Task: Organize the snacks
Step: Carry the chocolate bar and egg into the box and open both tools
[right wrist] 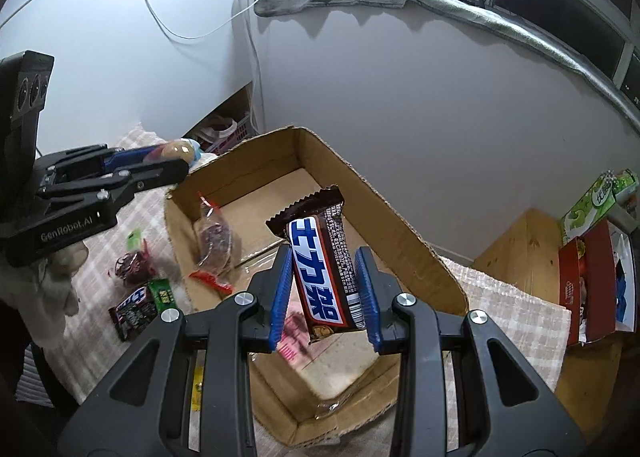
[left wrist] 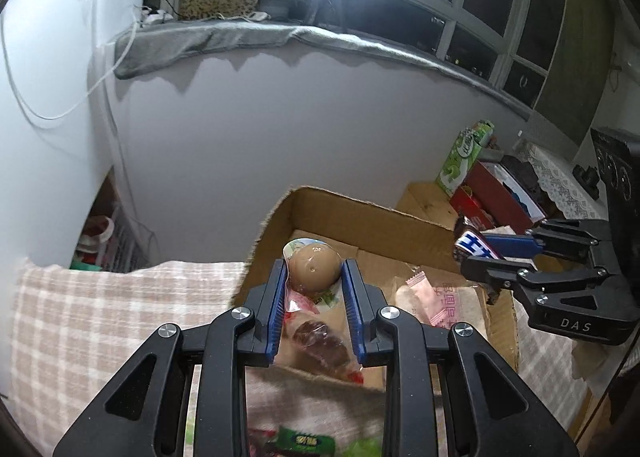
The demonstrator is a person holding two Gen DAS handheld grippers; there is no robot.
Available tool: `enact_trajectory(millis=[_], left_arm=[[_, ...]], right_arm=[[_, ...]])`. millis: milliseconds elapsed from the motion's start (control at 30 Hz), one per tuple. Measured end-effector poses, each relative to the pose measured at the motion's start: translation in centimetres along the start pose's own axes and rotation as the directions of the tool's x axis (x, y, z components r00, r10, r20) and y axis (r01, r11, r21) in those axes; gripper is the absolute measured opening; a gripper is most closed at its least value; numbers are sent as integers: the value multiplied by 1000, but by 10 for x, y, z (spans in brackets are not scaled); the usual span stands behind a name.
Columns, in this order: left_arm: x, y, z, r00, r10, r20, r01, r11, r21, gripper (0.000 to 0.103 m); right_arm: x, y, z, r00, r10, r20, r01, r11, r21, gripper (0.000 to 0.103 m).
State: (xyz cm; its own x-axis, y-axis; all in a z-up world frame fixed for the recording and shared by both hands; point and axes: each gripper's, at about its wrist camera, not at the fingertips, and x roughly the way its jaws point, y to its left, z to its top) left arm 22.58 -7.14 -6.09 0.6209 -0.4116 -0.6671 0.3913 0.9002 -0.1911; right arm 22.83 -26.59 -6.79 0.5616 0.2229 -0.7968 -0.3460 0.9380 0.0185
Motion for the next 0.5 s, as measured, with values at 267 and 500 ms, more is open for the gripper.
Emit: enact_trajectory(millis=[267, 500], left_arm=[[13, -7, -2, 1000, -14, -25, 14, 1000, 1, 26], [14, -7, 0, 999, 10, -41, -10, 1000, -1, 48]], right_arm=[[17, -5, 0, 1000, 0, -28, 0, 1000, 8, 33], [18, -7, 2, 1000, -19, -20, 19, 1000, 12, 58]])
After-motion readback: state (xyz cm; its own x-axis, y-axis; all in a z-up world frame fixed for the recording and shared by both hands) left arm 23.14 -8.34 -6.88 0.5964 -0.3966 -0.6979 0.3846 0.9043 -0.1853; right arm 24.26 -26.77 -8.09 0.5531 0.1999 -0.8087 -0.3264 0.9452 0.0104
